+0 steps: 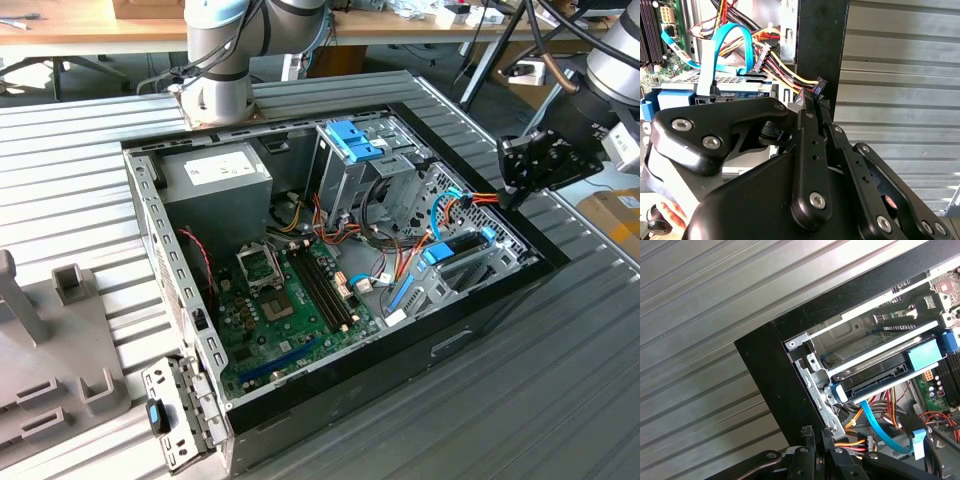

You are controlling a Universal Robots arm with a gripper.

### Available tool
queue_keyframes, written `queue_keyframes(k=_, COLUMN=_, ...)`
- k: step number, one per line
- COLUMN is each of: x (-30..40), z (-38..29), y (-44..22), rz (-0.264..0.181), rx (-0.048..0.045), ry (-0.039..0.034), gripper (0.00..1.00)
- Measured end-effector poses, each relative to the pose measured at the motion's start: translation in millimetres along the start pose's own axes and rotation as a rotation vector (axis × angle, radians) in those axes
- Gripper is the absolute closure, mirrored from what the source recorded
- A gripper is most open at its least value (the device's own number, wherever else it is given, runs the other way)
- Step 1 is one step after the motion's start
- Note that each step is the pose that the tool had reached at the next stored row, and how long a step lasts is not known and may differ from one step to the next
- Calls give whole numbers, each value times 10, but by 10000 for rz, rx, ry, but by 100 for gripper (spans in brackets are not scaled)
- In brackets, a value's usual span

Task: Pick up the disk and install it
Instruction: 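Insert the first disk wire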

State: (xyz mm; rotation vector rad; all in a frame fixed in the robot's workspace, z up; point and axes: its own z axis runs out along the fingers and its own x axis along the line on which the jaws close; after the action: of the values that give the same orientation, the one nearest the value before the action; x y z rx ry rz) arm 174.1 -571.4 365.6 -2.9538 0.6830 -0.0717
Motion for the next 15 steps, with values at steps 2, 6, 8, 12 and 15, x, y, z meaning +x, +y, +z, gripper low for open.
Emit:
queue_keyframes(k=2, x=0, z=-1, y=0, rz=0, rx=0, ry=0, gripper=84)
queue_keyframes(k=6, x=0, z=-3, y=0, rz=0, rx=0, ry=0, gripper=84)
queue_keyframes(k=8, x=0, z=-4, y=0, rz=0, rx=0, ry=0, gripper=84)
queue_keyframes(k=12, x=1, z=-27, y=-3, rz=100, rx=2, ry=14, gripper=84)
queue_keyframes(k=15, x=1, z=-29, y=-3, rz=290, rx=-5, ry=37, gripper=84)
